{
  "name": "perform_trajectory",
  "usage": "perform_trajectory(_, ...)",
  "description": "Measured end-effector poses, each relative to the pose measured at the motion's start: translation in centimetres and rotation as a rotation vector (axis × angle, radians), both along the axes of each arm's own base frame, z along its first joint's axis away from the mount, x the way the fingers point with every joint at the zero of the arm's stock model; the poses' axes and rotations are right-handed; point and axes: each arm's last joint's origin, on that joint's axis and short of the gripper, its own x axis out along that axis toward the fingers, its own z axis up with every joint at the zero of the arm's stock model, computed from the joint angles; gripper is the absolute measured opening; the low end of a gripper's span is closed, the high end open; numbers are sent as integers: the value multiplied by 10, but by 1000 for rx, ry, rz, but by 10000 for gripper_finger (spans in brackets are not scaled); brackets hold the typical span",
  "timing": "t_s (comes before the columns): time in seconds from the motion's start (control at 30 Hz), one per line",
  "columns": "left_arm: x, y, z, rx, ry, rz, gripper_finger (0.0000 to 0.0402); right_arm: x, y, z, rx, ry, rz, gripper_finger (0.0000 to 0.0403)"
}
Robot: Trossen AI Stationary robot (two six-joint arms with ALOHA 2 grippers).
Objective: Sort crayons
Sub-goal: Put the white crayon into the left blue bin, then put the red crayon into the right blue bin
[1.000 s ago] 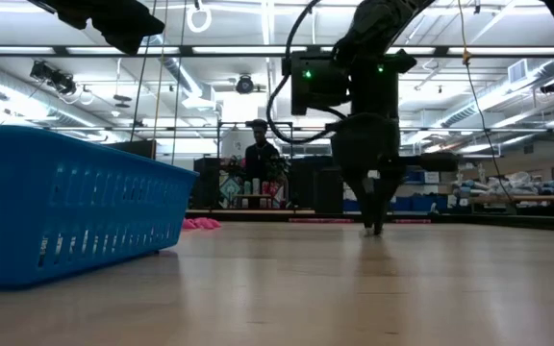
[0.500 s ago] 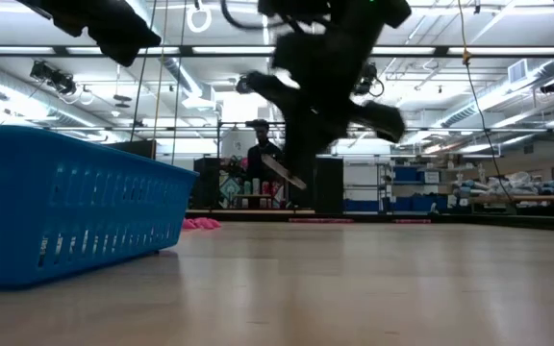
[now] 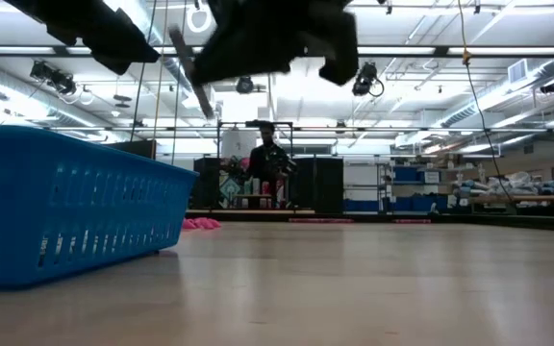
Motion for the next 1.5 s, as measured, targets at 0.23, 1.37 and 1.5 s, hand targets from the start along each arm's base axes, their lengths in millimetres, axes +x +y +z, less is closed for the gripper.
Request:
perform_trajectory(0.23, 2, 4, 0, -49, -2, 47, 148, 16, 24, -8, 154, -145, 100, 29)
perform_trajectory(1.37, 2, 4, 0, -62, -2, 52, 149, 34, 24, -76, 212, -33, 29, 98)
perform_trajectory(1.5, 2, 4, 0, -59, -2, 51, 149, 33, 23, -66, 205, -55, 33, 103)
